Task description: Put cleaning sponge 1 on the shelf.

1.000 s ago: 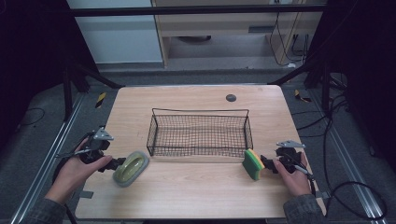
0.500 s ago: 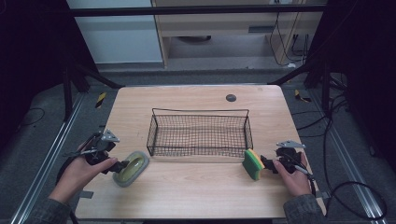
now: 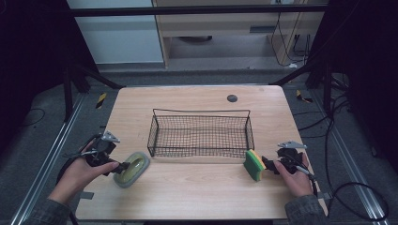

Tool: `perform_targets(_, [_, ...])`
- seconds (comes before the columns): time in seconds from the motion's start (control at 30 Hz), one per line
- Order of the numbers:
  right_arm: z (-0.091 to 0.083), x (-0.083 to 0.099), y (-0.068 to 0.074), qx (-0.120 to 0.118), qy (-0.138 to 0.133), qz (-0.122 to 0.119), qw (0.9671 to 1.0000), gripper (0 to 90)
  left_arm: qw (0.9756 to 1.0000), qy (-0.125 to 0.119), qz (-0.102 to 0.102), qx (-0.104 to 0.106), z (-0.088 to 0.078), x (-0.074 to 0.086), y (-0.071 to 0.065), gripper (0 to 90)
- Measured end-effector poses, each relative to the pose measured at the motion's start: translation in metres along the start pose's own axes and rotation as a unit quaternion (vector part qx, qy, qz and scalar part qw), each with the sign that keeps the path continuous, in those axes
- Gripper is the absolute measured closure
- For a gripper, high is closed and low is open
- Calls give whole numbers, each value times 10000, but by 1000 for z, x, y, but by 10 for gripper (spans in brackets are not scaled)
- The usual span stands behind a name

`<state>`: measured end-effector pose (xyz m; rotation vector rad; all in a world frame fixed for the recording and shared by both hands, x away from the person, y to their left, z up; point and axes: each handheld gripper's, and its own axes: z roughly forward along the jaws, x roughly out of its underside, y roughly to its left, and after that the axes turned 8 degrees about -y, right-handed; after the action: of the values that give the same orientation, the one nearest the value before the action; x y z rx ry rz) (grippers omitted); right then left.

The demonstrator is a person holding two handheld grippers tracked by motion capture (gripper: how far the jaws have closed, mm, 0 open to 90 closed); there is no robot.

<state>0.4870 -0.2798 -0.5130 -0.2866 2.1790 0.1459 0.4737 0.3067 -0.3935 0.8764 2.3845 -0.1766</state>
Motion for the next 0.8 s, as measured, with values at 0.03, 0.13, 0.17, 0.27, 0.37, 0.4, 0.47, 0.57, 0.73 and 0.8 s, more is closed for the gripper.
perform_targets(0.03, [0,0,0,7,-1,17,10000,5,10000,31,-34,-4,2,0,0,143])
perform_targets(0.13, [1,0,1,14,1,13,10000,5,9999,47,-96,80,6,-1,-2,200])
perform_targets(0.17, [1,0,1,22,-7,10,10000,6,9999,53,-90,106,8,-1,-3,218])
perform_targets(0.27, [0,0,1,21,-13,9,10000,7,9998,152,-42,129,13,-3,-7,264])
perform_targets(0.37, [0,0,1,22,-13,10,10000,7,9995,300,19,43,21,-3,-8,314])
perform_targets(0.4, [0,0,2,23,-14,12,10000,7,9994,331,-25,86,24,-3,-7,326])
perform_targets(0.47, [0,0,2,24,-13,13,10000,6,9992,371,-95,109,29,-2,-6,350])
perform_targets(0.57, [0,0,2,23,-13,14,10000,6,9992,318,-162,195,31,-4,-10,371])
perform_targets(0.73, [0,0,2,19,-9,1,10000,7,9987,464,-198,83,38,-3,-7,397])
perform_targets(0.8, [0,0,2,2,-9,3,10000,6,9984,468,-268,158,39,-1,-3,423])
